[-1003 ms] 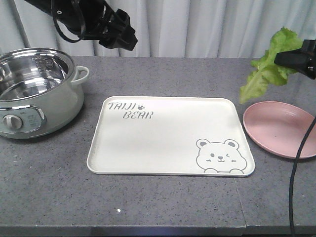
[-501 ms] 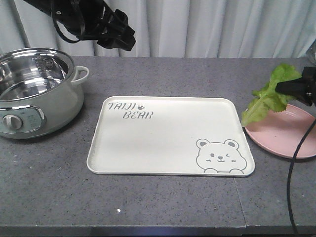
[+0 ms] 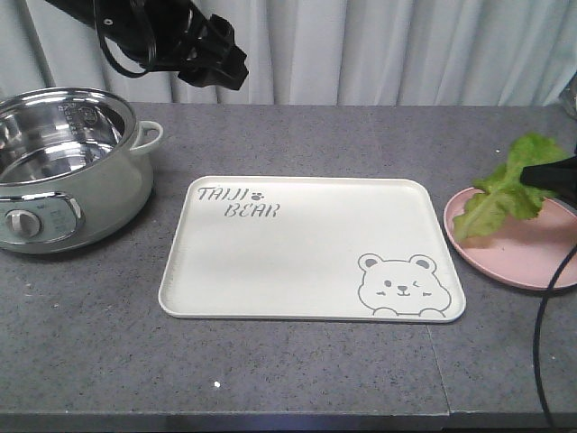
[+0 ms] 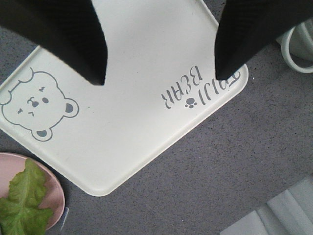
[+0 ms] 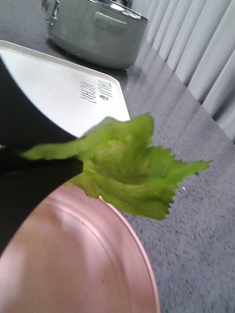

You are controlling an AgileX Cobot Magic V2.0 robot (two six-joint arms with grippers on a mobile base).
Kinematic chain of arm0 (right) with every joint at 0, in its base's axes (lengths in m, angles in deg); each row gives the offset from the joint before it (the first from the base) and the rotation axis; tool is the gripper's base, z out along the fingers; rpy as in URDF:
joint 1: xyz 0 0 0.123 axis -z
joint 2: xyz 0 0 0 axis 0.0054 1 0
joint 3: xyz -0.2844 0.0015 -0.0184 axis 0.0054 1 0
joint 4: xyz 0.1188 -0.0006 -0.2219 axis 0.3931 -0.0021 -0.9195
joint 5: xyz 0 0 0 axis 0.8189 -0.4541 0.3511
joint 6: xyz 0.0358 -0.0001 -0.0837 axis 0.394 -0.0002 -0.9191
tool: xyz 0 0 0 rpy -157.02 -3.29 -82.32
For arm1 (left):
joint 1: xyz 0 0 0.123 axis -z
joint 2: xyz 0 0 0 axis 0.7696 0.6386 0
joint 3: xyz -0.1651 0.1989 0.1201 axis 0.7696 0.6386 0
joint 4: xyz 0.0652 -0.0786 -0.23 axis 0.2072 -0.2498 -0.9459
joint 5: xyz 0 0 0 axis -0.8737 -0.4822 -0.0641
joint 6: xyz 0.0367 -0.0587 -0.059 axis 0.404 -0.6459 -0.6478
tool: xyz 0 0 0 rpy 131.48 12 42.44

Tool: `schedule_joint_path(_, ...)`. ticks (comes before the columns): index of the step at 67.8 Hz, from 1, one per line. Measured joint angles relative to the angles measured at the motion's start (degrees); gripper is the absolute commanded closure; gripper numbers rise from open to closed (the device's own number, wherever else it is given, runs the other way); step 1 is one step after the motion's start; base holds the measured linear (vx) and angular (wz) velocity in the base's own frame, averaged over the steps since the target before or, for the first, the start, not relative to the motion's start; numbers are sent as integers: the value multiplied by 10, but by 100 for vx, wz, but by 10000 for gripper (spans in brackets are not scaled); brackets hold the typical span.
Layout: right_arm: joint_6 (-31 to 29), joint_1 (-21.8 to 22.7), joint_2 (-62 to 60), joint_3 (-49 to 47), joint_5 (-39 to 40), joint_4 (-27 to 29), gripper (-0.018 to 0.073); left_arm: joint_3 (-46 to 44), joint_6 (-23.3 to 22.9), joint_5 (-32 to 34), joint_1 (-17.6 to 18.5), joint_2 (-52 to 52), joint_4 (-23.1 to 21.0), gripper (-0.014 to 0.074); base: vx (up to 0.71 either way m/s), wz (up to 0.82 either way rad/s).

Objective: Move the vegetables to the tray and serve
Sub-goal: 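Lower the lettuce leaf onto the pink plate with the right gripper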

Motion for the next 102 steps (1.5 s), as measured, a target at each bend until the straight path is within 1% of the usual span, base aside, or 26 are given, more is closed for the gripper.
schedule_joint_path(6,0,34,0,2,0,0,556,0,0,3,0,1,0,150,0,0)
schedule_joint_path(13,0,52,0,3,-1,0,555,0,0,4,0,10,0,150,0,0)
schedule_joint_path(19,0,49,0,4,0,0,553,0,0,4,0,20,0,150,0,0)
schedule_joint_path(35,0,24,0,4,0,0,545,0,0,-8,0,28,1,150,0,0)
schedule_joint_path(46,0,18,0,4,1,0,525,0,0,-10,0,28,1,150,0,0)
schedule_joint_path(55,0,16,0,4,1,0,475,0,0,-12,0,28,1,150,0,0)
schedule_joint_path(70,0,14,0,4,1,0,308,0,0,-12,0,28,1,150,0,0)
schedule_joint_path(77,0,12,0,4,1,0,248,0,0,-12,0,28,1,150,0,0)
schedule_joint_path(81,0,12,0,4,1,0,237,0,0,-12,0,28,1,150,0,0)
schedule_joint_path(102,0,12,0,4,1,0,238,0,0,-12,0,28,1,150,0,0)
